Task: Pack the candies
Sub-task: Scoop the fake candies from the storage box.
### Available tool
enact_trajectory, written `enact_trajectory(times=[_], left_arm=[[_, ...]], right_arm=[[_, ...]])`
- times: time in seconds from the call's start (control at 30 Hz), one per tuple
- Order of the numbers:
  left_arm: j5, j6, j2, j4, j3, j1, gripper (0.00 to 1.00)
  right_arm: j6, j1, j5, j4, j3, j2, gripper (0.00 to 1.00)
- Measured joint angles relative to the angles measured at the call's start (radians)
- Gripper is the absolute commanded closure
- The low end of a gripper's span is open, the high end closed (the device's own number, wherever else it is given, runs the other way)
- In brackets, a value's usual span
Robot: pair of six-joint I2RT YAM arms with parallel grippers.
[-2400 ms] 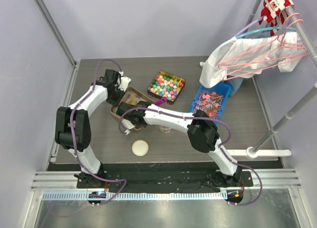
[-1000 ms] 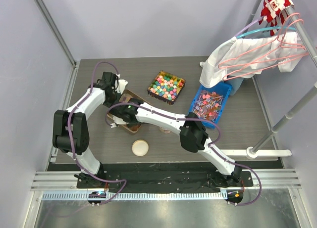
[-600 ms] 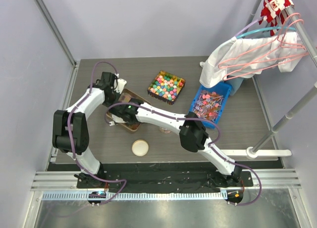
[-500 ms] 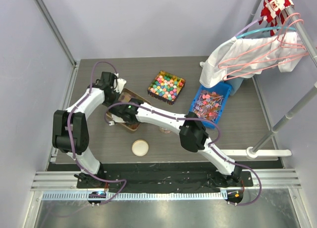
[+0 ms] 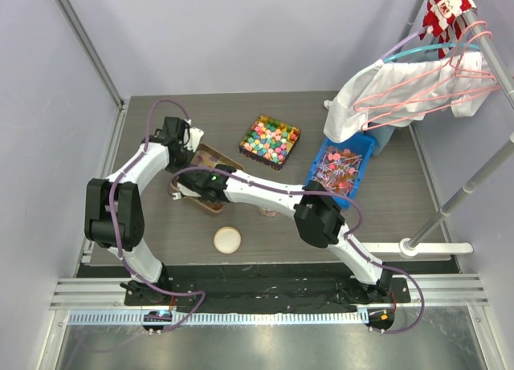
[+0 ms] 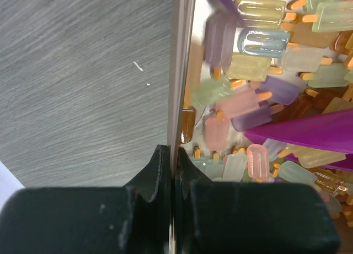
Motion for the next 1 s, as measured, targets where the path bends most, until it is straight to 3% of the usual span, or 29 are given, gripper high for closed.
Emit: enact_trajectory(times=[0.23, 0.67, 1.0], left_arm=[[0.040, -0.021, -0.001, 0.008, -0.008, -0.011, 1.00], [0.046, -0.024, -0.001, -0.023, -0.013, -0.015, 1.00], [0.066, -0.032, -0.002, 0.028, -0.014, -0.016, 1.00]], right_arm=[[0.029, 0.012, -0.124, 0.018, 0.058, 0.000, 0.99], [0.059, 0.016, -0.172, 0.036, 0.018, -0.017, 0.99], [0.138, -0.101, -0.385, 0.008, -0.047, -0.083, 0.99]])
